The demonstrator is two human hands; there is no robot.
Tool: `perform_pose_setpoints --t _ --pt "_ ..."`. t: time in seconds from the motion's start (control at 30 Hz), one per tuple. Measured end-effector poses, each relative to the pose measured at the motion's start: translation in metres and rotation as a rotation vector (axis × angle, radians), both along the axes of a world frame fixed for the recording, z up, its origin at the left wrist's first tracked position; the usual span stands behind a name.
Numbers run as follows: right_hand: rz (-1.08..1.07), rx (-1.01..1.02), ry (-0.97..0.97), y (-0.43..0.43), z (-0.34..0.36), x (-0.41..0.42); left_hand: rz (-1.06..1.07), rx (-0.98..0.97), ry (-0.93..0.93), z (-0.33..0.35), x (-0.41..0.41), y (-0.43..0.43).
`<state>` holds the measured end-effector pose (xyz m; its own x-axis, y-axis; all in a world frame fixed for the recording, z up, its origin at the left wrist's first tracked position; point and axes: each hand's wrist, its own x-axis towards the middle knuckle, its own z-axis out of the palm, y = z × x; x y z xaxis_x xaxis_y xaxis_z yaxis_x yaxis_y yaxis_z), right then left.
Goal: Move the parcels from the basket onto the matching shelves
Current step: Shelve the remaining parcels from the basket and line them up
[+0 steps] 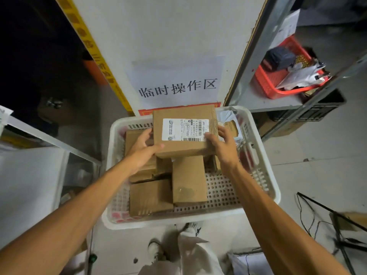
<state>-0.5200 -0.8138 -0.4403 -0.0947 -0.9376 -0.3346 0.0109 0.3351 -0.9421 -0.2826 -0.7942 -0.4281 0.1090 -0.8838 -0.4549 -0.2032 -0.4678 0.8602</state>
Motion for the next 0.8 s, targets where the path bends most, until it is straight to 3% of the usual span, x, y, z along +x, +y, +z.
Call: perform_pose_setpoints --t 0.2,0.5,0.8 --pt "0.070 -0.207 -0.032 0.008 0.070 0.063 0.294 -0.158 0.265 0.064 0.053 0.030" --pt "0.312 -0.488 -0.132 0.030 0.183 0.190 0.354 -0.488 0.101 0.179 0.177 0.080" --pt "0.493 -0.603 -0.330 0.072 0.239 0.296 0.464 -0.793 0.111 0.249 0.253 0.156"
